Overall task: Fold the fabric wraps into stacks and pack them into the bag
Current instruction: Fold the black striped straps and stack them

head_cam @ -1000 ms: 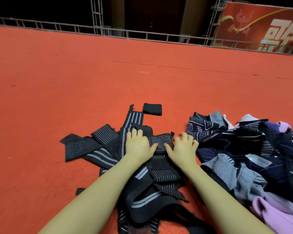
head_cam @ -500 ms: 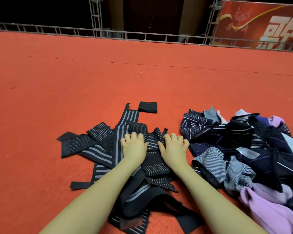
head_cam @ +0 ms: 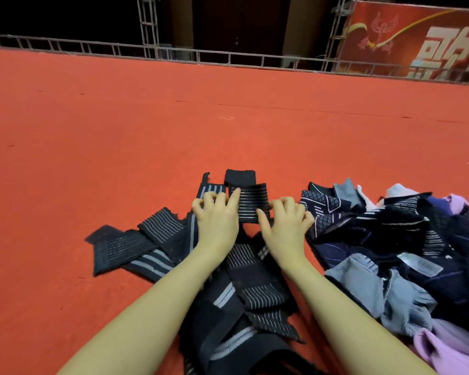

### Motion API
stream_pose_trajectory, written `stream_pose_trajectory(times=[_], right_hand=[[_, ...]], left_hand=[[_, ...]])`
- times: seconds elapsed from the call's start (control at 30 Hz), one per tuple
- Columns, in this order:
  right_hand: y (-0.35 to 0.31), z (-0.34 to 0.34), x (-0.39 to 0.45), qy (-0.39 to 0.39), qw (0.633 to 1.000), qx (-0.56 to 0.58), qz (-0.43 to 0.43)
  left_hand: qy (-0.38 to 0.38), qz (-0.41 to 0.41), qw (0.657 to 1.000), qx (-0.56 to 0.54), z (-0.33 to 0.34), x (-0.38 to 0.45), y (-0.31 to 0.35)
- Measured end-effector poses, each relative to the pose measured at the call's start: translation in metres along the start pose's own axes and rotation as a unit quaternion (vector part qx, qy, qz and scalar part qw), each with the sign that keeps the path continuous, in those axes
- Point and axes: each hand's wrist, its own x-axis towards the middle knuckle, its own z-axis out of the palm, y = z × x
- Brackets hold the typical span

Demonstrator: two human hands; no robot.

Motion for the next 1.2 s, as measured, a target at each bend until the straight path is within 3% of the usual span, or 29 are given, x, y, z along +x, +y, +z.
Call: stream_pose_trajectory(times=[0.23,0.63,0.7,0.8,0.93,1.2], right_hand=[[0.0,0.056,0.079,-0.065,0.998,0.001,0.027],[0.034,0.167,0.143,-0.21,0.971,-0.063,0.091],[0.037,0.173,0.137,-0.208,0.973,-0.079,0.056],[0.039,0.175,0.129,-0.258,0.959,-0.119,-0.027],[0.033,0.165,0.124,-0.339,0.933,-0.121,0.029],[-0.006,0.1,0.099,-0.265,0.964,0.004,0.015]], left_hand=[[-0.014,0.018,1.0,0.011,0.049,0.085,-0.02],[-0.226,-0.021,0.974,-0.024,0.168,0.166,-0.042],[-0.259,-0.028,0.966,0.001,0.176,0.162,-0.044],[-0.281,0.011,0.96,0.02,0.176,0.155,-0.047],[-0.349,0.0,0.937,-0.019,0.156,0.153,-0.053],[-0.322,0.002,0.945,-0.06,0.075,0.116,-0.059]])
